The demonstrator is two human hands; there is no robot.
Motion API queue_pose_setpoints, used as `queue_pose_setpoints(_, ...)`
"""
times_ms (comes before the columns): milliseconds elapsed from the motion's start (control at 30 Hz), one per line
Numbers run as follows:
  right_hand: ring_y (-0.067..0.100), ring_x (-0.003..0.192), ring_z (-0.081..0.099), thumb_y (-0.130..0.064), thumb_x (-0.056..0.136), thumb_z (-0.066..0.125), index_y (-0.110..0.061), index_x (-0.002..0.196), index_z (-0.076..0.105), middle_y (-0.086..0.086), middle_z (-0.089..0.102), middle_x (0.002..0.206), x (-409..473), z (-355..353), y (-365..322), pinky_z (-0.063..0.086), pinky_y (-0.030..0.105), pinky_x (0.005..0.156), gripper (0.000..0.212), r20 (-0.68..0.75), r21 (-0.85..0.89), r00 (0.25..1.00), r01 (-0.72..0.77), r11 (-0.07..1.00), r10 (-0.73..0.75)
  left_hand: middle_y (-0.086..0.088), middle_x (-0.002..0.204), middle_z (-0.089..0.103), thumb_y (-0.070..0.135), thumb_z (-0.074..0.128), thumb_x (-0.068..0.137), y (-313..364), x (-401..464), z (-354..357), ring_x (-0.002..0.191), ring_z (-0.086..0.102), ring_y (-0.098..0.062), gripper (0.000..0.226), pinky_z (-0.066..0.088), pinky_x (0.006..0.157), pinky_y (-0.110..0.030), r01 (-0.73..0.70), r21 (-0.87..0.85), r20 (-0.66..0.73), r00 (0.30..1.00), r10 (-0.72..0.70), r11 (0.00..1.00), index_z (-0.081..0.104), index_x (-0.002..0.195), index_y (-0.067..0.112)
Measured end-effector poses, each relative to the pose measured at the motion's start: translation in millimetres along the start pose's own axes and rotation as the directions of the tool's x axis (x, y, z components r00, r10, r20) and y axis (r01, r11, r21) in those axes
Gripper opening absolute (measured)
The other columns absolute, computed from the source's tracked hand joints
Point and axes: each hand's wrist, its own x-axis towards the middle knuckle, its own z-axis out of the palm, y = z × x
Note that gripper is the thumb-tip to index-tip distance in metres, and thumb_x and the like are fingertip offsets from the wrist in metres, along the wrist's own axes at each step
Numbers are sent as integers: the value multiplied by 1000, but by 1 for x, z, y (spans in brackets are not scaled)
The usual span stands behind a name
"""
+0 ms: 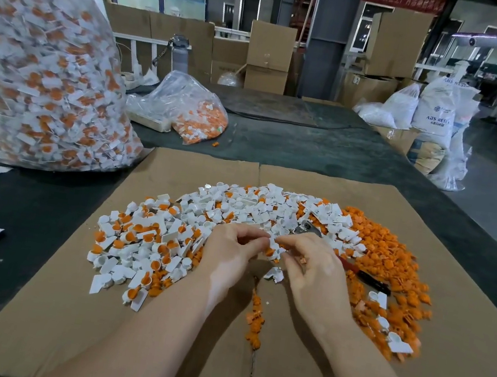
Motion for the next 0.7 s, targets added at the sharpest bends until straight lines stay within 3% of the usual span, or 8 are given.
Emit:
queue_pose_setpoints(133, 13, 83, 60, -5, 81, 69, -13, 90, 72, -2, 66, 84, -3, 2, -6, 51, 27, 75, 13, -23, 68, 1000, 15, 998, -14, 16, 78, 65, 19, 64, 88, 0, -2, -2, 66, 58, 10, 15, 42, 57, -4, -1, 8, 25, 1000, 1, 1000, 69, 84, 32)
queue_pose_setpoints(300, 14, 85, 60, -6, 82, 67, -11, 90, 71, -1, 66, 85, -8, 8, -4, 50, 25, 76, 10, -10, 65, 1000, -22, 998, 23, 10, 80, 66, 15, 61, 90, -1, -6, -2, 72, 60, 0, 14, 44, 63, -9, 44, -3, 12, 999, -44, 999, 72, 94, 23)
queue_pose_setpoints(400, 14, 84, 61, -4, 81, 68, -9, 91, 72, 2, 69, 86, -8, 8, 3, 45, 19, 75, 11, -74, -28, 994, -83, 996, 81, 15, 83, 62, 13, 58, 92, 1, 0, -14, 75, 55, 5, 17, 40, 65, -6, 2, 157, -139, 990, 20, 988, 71, 100, 20)
queue_pose_setpoints(500, 20, 85, 62, -3, 82, 67, -10, 89, 72, 3, 70, 87, -6, 3, 17, 45, 33, 79, 11, -137, -161, 979, -175, 971, 153, 13, 93, 59, 15, 56, 94, 0, 10, -43, 80, 52, 0, 18, 34, 69, -9, -24, 403, -314, 935, 163, 915, 70, 104, 18)
queue_pose_setpoints(700, 22, 102, 52, -13, 91, 56, -18, 102, 67, 2, 65, 102, 4, -3, 33, 30, 36, 85, 16, -67, -377, 932, -354, 856, 357, 0, 107, 64, 13, 51, 95, -17, 24, -85, 98, 56, -21, 22, 44, 91, -42, 118, 711, -377, 896, 235, 694, 68, 107, 20)
